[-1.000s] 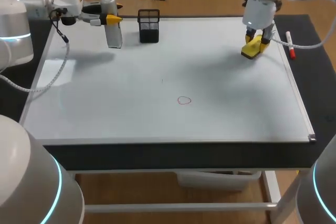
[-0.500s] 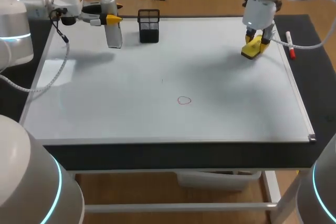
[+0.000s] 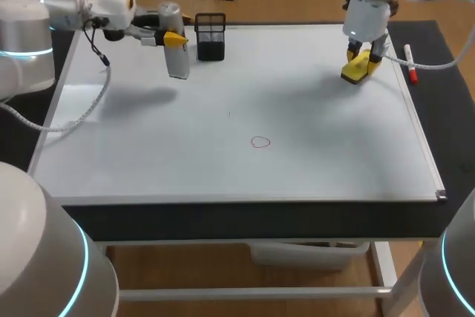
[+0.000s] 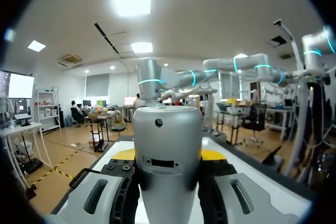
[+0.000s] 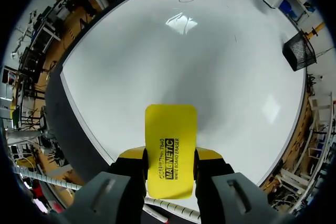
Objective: Pick up the inspection probe, press it on each red-marked spot on the whiteboard one by one, put down the probe, pick up the eraser, and wipe off all the red marks.
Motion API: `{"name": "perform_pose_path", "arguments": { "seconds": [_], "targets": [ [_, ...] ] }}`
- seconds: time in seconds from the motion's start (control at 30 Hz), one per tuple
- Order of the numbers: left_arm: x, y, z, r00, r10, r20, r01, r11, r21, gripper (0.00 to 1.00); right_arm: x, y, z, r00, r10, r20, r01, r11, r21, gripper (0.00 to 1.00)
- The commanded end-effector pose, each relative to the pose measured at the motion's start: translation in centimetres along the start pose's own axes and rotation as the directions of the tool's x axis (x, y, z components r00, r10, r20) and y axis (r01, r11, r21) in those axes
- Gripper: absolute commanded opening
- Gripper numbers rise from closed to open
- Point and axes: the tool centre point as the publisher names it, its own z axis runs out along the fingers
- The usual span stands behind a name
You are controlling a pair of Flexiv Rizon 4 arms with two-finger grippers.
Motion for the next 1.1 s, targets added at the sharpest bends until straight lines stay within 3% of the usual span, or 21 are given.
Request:
{"name": "perform_pose_path", "arguments": {
  "seconds": [0.03,0.2,0.6,0.93,1.1],
  "targets": [
    [1.0,-0.4,1.8,0.999,0.004,-0.051,-0.003,1.000,0.014,0.00,0.1,0.0,-0.1,1.000,-0.002,-0.002,0.002,1.000,0.002,0.00],
    [3.4,-0.7,4.2,0.988,-0.014,-0.152,0.023,0.998,0.058,0.00,0.1,0.0,-0.1,1.000,-0.002,-0.002,0.002,1.000,0.002,0.00],
    [9.5,-1.2,9.9,0.937,-0.038,-0.347,0.057,0.997,0.046,0.00,0.1,0.0,-0.1,1.000,-0.002,-0.002,0.002,1.000,0.002,0.00],
    [13.5,0.0,14.4,0.878,-0.059,-0.476,0.080,0.997,0.023,0.00,0.1,0.0,-0.1,1.000,-0.002,-0.002,0.002,1.000,0.002,0.00],
    [14.5,0.6,15.7,0.853,-0.069,-0.518,0.108,0.993,0.046,0.00,0.1,0.0,-0.1,1.000,-0.002,-0.002,0.002,1.000,0.002,0.00]
  ]
}}
